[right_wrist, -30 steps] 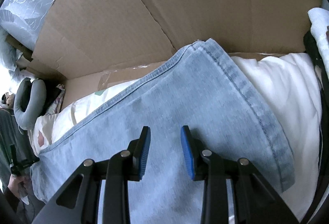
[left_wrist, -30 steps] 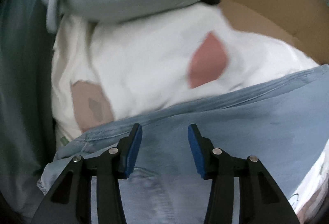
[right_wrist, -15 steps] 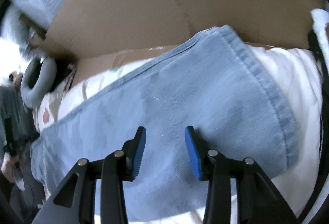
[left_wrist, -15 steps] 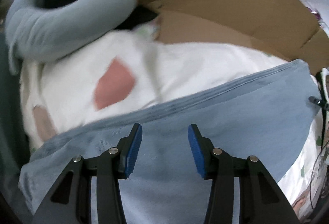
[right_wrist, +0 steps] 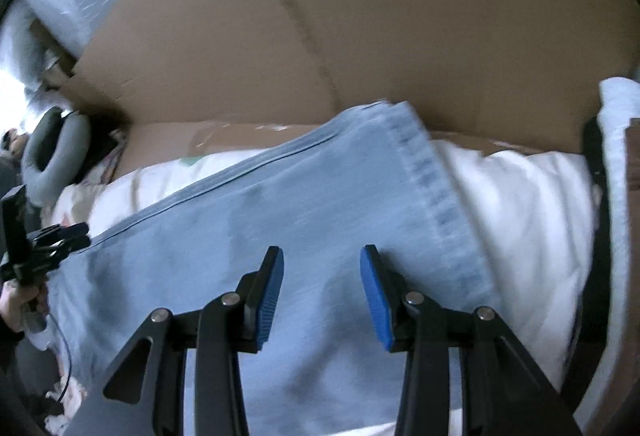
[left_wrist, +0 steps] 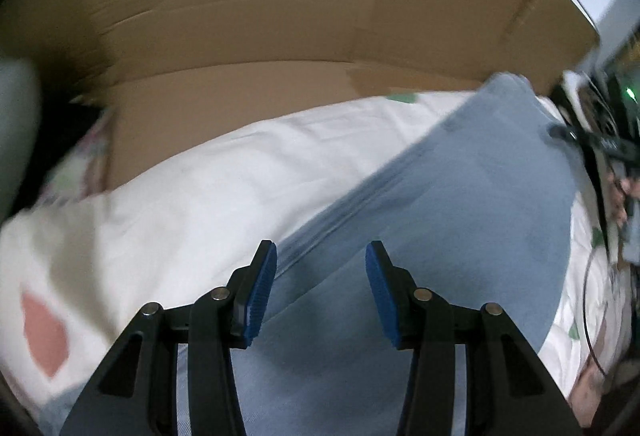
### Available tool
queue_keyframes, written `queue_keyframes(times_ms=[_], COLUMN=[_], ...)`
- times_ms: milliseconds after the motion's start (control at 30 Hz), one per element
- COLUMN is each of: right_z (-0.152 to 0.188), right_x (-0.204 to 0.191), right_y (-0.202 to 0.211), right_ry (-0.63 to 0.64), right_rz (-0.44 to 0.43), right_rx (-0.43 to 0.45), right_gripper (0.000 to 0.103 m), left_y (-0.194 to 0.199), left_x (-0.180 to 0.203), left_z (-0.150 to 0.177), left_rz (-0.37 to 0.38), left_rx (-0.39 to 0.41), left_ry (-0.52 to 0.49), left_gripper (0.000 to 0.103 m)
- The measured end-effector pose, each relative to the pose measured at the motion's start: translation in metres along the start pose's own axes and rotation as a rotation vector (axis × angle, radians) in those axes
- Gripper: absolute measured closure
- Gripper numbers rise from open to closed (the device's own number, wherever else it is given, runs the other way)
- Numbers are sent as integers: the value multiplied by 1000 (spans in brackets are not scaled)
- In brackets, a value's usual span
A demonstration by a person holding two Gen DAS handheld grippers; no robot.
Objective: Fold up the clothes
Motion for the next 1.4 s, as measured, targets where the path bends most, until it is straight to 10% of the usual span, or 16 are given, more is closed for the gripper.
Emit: queue_keyframes(times_ms=[300,667,1400], right_z=[-13,-23,-35], right_x=[33,19,0], right_y=[-8,15,18], right_ry=[-88,-72,233], right_rz=[21,-81,157], right_rx=[4,54,-113], right_gripper=[65,65,65], left_y=[-32,9,-44], left_x=[41,63,69], left_z=[-25,-30,-8], left_rz=[69,-28,190], left_rx=[-71,-223,-189], left_ry=[-67,-127,-264], left_gripper=[56,56,56])
Point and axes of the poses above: each gripper's, at about its wrist camera, not at the fingertips, and y roughly against the way its jaws point, x to its right, z to its underside, the point moved 7 cm from there along -y, roughly the way its jaws point, and after that the axes turned 15 degrees about y, right-handed, at the moved point
